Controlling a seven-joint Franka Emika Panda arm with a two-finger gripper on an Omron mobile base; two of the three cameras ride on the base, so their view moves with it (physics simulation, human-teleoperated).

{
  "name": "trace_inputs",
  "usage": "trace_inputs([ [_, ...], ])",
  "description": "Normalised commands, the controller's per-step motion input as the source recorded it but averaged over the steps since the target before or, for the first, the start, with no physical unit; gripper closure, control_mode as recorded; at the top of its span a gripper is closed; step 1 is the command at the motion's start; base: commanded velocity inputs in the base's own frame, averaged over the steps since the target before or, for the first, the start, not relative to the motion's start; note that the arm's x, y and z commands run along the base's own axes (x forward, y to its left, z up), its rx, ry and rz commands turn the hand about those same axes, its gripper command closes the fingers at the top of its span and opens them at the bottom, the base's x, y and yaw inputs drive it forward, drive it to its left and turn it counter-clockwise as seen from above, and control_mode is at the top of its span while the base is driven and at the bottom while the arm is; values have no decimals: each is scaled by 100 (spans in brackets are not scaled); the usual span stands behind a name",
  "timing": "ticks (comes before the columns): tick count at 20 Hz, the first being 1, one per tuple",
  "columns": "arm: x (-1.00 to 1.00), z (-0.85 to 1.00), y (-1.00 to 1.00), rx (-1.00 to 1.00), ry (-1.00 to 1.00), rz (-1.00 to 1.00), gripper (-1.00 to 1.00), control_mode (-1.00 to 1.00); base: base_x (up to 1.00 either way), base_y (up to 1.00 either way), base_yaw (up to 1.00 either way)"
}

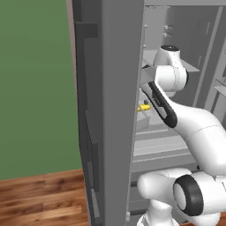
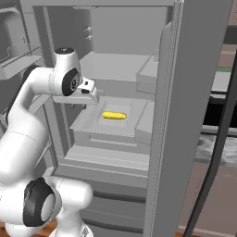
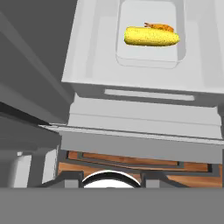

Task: Place the tupperware containing the shrimp and corn meal in the microwave. Close the microwave door and press the start button to reheat the meal.

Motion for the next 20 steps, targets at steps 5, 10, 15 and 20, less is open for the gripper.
trace_inputs([
  [5, -23, -16, -9, 1, -17, -5, -100, -100, 0, 0, 0],
  [10, -29, -34, -32, 6, -33, -19, -100, -100, 0, 0, 0],
  [15, -2, -39, -28, 10, -19, -31, -100, -100, 0, 0, 0],
  [20, 4, -31, -27, 20, -3, -27, -100, -100, 0, 0, 0],
])
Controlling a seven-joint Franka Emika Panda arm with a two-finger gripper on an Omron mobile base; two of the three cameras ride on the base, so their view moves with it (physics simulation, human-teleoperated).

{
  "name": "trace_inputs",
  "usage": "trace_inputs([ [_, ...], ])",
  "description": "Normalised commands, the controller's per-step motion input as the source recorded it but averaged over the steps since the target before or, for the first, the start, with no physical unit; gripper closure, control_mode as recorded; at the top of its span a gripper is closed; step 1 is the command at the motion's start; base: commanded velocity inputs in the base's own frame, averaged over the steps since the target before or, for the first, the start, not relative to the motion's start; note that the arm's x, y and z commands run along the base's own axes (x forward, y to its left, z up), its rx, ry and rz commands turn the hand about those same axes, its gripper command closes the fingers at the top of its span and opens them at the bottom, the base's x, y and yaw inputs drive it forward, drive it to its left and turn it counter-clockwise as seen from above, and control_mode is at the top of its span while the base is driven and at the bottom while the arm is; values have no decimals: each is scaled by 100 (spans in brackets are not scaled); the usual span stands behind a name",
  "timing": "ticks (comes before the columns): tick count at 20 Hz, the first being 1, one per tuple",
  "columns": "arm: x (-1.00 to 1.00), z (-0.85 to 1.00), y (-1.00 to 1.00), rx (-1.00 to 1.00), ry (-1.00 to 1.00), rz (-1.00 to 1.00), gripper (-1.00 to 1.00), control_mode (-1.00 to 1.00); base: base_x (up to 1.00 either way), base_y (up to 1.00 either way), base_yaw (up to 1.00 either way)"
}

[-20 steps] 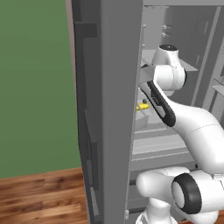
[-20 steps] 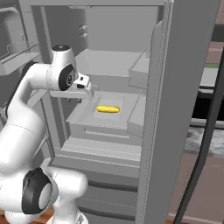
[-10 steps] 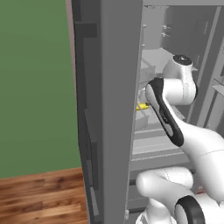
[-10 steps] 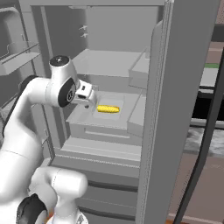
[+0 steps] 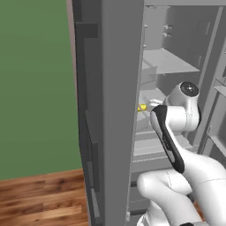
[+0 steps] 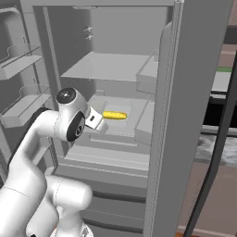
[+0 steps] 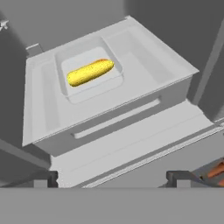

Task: Place the tupperware containing the shrimp and corn meal in the microwave. Close the microwave door and press the start button to reheat the meal.

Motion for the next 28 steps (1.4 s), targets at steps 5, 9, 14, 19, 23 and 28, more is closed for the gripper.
trace_inputs([
  [5, 23, -5, -3, 18, 0, -9, -100, -100, 0, 0, 0],
  [9, 36, -1, 0, 7, 0, -1, -100, -100, 0, 0, 0],
  [14, 43, -1, 0, 5, 3, -1, -100, -100, 0, 0, 0],
  [19, 43, -16, 0, 6, 7, 0, -100, -100, 0, 0, 0],
  [23, 44, -27, -1, 5, 8, 0, -100, -100, 0, 0, 0],
  [28, 43, -27, 0, 3, 7, 0, -100, -100, 0, 0, 0],
])
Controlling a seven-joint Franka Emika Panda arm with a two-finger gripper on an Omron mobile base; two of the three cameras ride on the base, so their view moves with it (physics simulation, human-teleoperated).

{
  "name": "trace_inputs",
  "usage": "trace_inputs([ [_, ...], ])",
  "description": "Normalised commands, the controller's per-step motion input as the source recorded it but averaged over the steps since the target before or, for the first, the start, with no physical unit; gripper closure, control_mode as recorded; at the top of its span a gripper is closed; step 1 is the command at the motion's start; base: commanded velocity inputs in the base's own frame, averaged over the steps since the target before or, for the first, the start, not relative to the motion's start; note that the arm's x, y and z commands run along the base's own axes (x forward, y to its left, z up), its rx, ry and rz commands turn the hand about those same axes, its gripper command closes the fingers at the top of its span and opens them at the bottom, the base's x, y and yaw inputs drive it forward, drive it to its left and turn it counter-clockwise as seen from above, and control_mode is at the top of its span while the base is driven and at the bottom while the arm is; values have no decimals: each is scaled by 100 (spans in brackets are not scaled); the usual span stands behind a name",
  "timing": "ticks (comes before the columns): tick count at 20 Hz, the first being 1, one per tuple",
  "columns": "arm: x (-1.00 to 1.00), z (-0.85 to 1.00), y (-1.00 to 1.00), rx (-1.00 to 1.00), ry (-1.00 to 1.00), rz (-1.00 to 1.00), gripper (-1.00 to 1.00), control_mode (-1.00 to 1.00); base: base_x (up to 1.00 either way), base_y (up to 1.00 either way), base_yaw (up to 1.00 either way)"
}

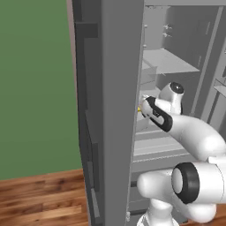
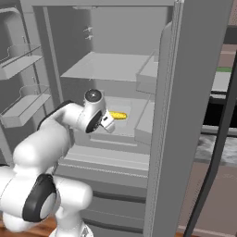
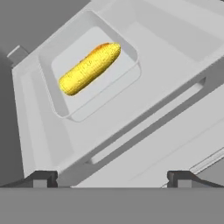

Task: Place the tupperware containing the shrimp and corn meal in the microwave. Close the microwave door and press the start button to reheat the meal.

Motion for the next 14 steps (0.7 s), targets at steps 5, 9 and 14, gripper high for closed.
trace_inputs([
  [5, 36, -28, -2, 2, 3, 0, -100, -100, 0, 0, 0],
  [9, 34, -29, -6, 2, 0, 0, -100, -100, 0, 0, 0],
  [14, 38, -23, -10, 3, 0, -1, -100, -100, 0, 0, 0],
])
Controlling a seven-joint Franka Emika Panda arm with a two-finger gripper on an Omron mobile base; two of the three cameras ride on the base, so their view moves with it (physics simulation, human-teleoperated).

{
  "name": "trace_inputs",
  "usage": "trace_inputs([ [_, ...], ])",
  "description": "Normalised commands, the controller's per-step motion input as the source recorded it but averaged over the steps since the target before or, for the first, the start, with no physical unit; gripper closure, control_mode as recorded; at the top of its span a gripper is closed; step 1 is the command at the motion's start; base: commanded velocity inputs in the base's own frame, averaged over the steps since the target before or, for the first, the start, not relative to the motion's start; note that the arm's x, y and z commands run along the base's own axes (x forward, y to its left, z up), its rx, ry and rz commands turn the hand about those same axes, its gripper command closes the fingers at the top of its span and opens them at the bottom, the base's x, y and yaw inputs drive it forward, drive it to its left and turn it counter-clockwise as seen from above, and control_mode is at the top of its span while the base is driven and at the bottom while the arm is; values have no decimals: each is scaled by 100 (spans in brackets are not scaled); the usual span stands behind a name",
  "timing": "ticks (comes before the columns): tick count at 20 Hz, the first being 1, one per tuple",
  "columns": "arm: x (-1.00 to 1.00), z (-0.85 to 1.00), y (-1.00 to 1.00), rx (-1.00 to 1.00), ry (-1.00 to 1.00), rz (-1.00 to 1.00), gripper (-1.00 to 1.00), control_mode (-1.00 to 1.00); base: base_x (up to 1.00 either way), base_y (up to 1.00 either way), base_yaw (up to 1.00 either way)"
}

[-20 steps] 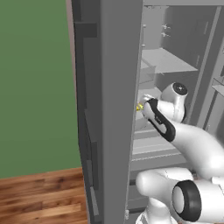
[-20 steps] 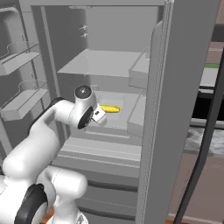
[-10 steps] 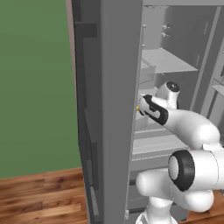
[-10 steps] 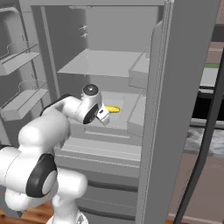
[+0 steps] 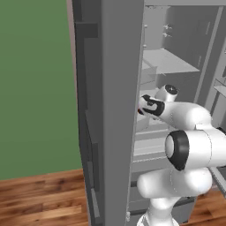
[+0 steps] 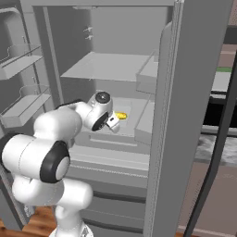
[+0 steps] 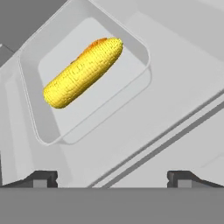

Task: Place the tupperware containing the shrimp and corn meal in the microwave. Close the microwave door and press the start button to reheat the meal.

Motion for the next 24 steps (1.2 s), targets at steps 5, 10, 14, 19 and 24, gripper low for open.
trace_inputs([
  [5, 39, -21, -9, 2, 0, -1, -100, -100, 0, 0, 0],
  [10, 31, -30, -3, 0, 0, -3, -100, -100, 0, 0, 0],
  [14, 30, -36, 0, 0, 0, -3, -100, -100, 0, 0, 0],
  [19, 29, -36, 0, 0, 0, -4, -100, -100, 0, 0, 0],
  [24, 26, -35, 0, 0, 1, -5, -100, -100, 0, 0, 0],
])
